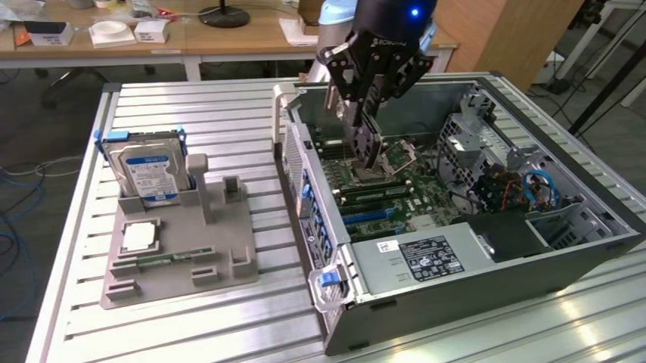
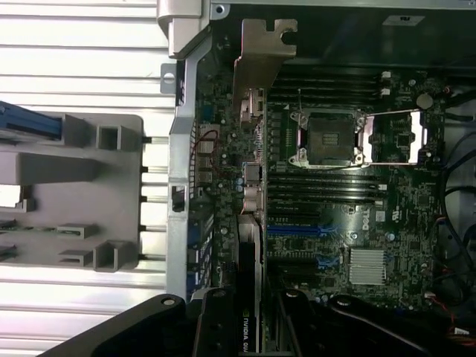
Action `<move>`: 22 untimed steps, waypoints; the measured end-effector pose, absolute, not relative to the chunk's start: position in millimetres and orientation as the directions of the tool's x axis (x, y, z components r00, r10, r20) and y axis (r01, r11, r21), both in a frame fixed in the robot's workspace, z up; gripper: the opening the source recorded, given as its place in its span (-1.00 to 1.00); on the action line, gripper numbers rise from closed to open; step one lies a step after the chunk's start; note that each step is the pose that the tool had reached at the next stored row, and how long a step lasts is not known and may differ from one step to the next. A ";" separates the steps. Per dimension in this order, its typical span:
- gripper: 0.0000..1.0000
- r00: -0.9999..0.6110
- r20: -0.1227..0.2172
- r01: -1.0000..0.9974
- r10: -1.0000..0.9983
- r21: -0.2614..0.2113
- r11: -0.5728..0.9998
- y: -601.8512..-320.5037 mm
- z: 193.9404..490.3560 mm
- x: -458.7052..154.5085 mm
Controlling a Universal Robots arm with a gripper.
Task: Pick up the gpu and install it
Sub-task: 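Pick up the gpu and move the gpu toward the slot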
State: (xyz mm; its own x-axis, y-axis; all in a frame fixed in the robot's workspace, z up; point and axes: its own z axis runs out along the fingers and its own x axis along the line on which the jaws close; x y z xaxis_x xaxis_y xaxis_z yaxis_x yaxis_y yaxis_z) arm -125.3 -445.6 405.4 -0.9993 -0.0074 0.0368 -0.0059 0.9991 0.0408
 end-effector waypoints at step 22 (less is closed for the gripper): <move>-0.47 -0.998 0.037 -0.055 -0.057 0.041 0.998 -445.6 405.3 -79.8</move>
State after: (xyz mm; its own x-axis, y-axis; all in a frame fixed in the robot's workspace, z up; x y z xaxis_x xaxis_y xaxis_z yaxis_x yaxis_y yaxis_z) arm -79.8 -445.6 405.3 -0.9977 -0.0568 0.0368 -0.0553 0.9976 0.0408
